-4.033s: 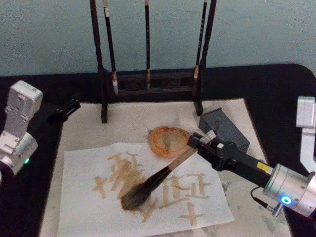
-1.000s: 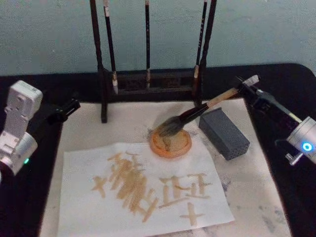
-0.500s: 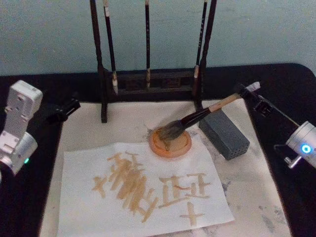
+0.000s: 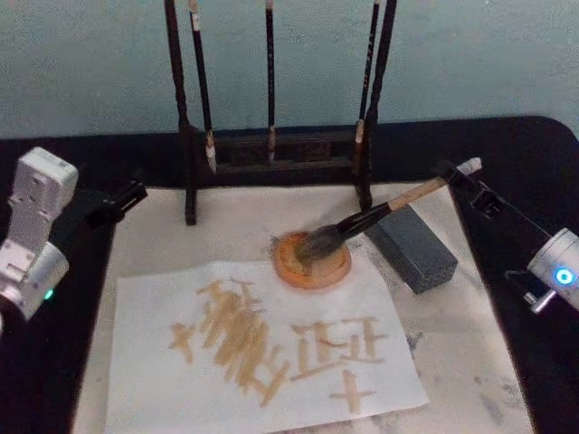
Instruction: Pick up the brush from the inkstone, write on the paper, then place the brush back to its original position.
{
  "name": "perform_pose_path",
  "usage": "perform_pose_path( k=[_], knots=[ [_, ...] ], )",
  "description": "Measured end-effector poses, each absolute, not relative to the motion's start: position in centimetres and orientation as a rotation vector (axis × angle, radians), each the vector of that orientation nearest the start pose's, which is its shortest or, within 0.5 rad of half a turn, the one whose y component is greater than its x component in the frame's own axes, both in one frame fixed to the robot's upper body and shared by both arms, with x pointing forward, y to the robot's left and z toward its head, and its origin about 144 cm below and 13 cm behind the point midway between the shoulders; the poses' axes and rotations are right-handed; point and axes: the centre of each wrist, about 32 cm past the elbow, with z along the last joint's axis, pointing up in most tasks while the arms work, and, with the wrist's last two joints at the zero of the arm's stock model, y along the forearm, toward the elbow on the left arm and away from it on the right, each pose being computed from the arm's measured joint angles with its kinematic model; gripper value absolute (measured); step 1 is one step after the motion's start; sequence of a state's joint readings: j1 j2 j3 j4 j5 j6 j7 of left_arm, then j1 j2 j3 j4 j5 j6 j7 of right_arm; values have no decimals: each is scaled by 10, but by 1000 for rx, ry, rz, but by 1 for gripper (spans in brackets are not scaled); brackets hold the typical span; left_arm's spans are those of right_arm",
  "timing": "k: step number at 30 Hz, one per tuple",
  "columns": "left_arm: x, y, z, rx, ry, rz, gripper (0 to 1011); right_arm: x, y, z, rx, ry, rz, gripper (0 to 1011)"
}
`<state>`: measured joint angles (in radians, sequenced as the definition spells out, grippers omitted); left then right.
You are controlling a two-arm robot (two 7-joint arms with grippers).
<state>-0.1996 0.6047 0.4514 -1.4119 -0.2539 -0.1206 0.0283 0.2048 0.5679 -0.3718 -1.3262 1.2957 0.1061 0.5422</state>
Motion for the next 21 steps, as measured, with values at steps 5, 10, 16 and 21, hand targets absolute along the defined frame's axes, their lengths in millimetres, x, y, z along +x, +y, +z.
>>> perform_pose_path(
  k=[5, 10, 16, 21],
  knots=[
    [489, 310, 1140, 304, -285, 1248, 1002, 496, -335, 1129, 417, 662, -858, 168],
    [489, 310, 1140, 304, -285, 1248, 1002, 496, -337, 1128, 419, 669, -867, 168],
    [489, 310, 1140, 305, -285, 1248, 1002, 496, -337, 1126, 415, 675, -877, 168],
    [489, 310, 1140, 304, -285, 1248, 1002, 497, -338, 1125, 411, 681, -885, 168]
  ],
)
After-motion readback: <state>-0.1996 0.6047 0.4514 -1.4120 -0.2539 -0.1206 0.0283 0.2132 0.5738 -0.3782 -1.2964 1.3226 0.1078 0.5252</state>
